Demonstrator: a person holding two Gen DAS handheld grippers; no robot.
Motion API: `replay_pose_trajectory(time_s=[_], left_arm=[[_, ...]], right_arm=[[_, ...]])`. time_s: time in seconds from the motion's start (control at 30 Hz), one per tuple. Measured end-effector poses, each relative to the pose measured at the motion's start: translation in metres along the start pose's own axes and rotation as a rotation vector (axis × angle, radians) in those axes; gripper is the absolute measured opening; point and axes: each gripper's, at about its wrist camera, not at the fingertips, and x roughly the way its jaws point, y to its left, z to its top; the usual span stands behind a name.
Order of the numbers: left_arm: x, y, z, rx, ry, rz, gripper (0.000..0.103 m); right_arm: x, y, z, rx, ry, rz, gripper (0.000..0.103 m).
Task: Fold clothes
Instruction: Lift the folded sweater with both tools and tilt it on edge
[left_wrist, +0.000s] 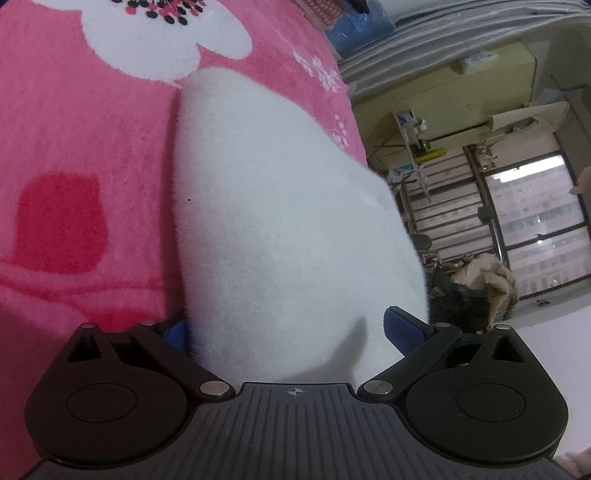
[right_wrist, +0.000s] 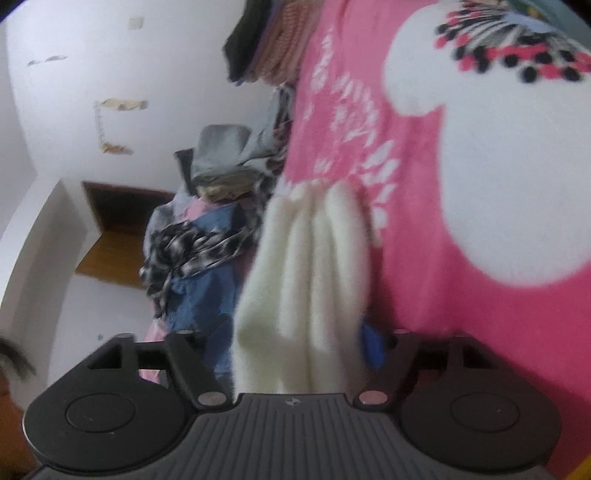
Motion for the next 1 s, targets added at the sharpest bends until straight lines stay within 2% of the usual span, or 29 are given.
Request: replay_pose_trajectory(time_s=[0.03, 0.07, 0.23, 0.33, 0.4, 0.47, 0.57, 0.73, 1.0], left_arm=[[0.000, 0.000, 0.000, -0.001, 0.000, -0.002, 0.102], [0.000, 0.000, 0.000, -0.002, 0.000, -0.004, 0.102], [0.004, -0.003, 0.002, 0.000, -0.003, 0.013, 0.103], [0.006, -0.005, 0.003, 0.002, -0.005, 0.027, 0.103], [0.003, -0.005, 0.002, 0.010, -0.005, 0.035, 0.103], [0.001, -0.006, 0.000, 0.019, -0.004, 0.042, 0.102], [0.004, -0.011, -0.002, 0.055, -0.001, 0.067, 0.102], [0.007, -0.017, 0.000, 0.074, 0.002, 0.117, 0.103], [-0.008, -0.026, -0.001, 0.067, -0.027, 0.097, 0.100]], right_arm=[[0.003, 0.002, 0.002, -0.013, 0.012, 0.012, 0.097], [0.007, 0.004, 0.004, -0.028, 0.027, 0.006, 0.101], [0.038, 0.018, 0.013, -0.103, 0.095, -0.068, 0.101], [0.047, 0.022, 0.014, -0.134, 0.107, -0.096, 0.101], [0.046, 0.025, 0.009, -0.157, 0.105, -0.117, 0.096], [0.040, 0.026, 0.000, -0.176, 0.109, -0.138, 0.083], [0.033, 0.023, -0.007, -0.173, 0.108, -0.143, 0.074], [0.046, 0.020, -0.001, -0.159, 0.106, -0.162, 0.069], [0.039, 0.039, -0.015, -0.183, 0.040, -0.196, 0.060]])
